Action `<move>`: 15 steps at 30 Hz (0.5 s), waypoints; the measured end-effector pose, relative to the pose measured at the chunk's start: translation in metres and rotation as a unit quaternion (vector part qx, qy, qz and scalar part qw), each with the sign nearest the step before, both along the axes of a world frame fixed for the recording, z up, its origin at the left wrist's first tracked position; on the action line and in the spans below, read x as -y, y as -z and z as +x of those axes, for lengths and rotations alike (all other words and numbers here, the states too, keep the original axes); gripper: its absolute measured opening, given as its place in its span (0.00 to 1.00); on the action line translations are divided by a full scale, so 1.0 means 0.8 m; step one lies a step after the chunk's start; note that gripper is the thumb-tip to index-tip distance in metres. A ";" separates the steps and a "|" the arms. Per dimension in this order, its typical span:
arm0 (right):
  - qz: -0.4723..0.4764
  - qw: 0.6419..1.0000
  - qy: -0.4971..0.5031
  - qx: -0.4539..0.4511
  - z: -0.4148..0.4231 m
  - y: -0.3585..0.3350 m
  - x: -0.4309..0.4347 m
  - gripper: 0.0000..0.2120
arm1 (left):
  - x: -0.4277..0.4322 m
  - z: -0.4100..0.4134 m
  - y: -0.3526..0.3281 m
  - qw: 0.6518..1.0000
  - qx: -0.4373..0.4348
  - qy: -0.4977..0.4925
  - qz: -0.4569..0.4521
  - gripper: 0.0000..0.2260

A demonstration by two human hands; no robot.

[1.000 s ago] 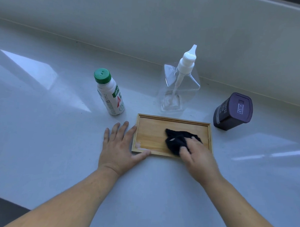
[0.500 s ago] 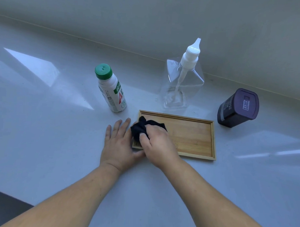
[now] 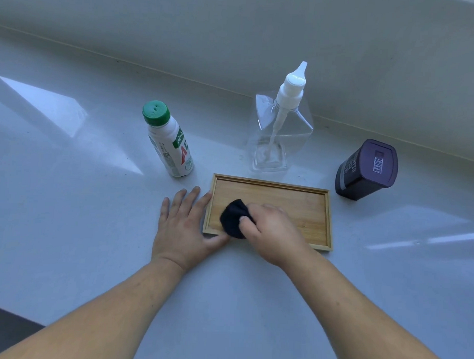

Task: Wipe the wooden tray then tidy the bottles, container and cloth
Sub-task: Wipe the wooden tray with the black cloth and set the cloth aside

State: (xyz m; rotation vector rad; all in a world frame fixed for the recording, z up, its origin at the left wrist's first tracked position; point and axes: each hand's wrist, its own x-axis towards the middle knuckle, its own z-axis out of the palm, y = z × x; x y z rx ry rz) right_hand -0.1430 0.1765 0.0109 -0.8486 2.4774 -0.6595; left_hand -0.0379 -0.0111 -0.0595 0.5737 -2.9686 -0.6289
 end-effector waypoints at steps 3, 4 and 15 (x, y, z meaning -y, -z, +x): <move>0.028 0.999 0.038 -0.009 -0.015 -0.004 -0.057 0.15 | 0.000 -0.001 -0.003 1.000 0.014 0.002 -0.011 0.49; 0.043 0.997 0.058 -0.014 -0.021 -0.004 -0.078 0.15 | 0.000 -0.001 -0.004 1.000 0.020 0.002 -0.011 0.50; -0.055 0.962 0.266 0.025 0.002 0.005 -0.037 0.13 | 0.000 -0.001 -0.007 1.000 0.025 0.003 -0.011 0.50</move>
